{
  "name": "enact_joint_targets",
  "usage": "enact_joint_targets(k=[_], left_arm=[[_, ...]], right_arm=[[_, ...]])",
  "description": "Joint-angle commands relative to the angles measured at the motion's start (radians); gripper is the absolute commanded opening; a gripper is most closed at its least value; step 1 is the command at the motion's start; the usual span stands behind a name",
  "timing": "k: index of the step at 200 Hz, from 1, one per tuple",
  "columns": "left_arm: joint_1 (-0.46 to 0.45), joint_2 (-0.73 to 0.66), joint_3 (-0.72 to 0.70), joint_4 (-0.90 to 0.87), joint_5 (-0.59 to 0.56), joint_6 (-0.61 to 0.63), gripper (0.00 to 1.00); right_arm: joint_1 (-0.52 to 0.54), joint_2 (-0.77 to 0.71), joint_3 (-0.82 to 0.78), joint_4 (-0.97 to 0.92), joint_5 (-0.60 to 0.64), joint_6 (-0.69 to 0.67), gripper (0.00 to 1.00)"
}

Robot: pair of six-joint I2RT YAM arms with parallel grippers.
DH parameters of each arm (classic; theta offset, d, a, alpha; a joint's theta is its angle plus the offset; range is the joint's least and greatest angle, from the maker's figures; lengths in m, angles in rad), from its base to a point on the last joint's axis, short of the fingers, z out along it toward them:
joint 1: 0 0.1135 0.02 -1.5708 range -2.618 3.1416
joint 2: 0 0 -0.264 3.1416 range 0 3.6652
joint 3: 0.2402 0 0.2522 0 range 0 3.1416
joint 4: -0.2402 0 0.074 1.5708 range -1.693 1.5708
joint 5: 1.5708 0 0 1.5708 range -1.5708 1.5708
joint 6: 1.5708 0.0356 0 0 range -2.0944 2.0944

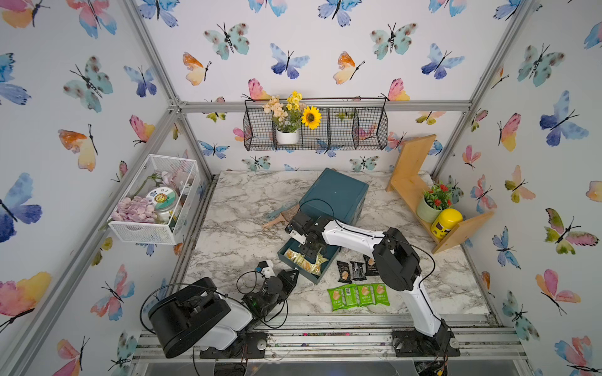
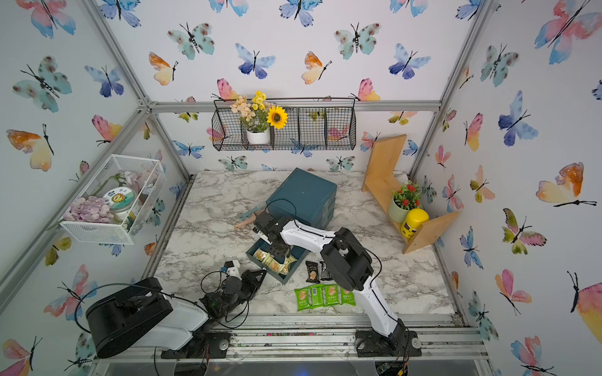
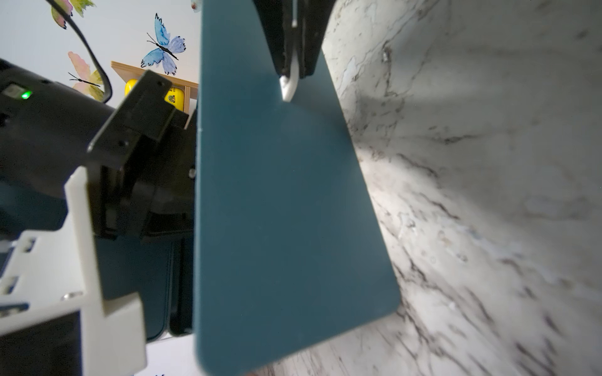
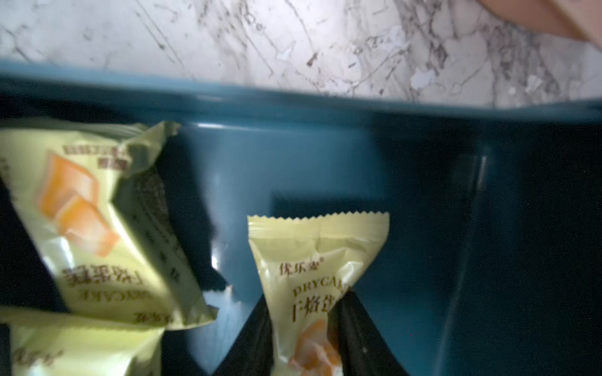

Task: Take the cookies out of the drawer
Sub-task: Pick up the cookie from the drawer.

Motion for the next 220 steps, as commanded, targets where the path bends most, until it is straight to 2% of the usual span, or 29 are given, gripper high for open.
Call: enact_joint_targets(k=[1,62,122,154,220], left_arm=[[-0.003,-0.001,-0.001,-0.091,-0.026,0.017,0.0],[-0.003,0.001,0.002,-0.093,-0.025,0.017,0.0],[-0.003,0.007,0.009,-0.095,-0.022,0.017,0.0],[-0.002,0.006,0.008,-0.098,-0.021,0.015,0.0],[-0.003,0.002,0.009,-0.103,-0.022,0.015,0.0]], right_arm=[[-0.007,0.011,0.016,-0.021,-0.033,-0.003,0.32],[-0.007,-0.039,0.004,-0.028,-0.05,0.011,0.3],[-0.009,-0.015,-0.029,-0.009,-0.026,0.033,0.46],[-0.019,0.001,-0.028,-0.007,-0.043,0.04,0.5],[-0.049,0.039,-0.024,-0.022,-0.112,0.038,0.47]])
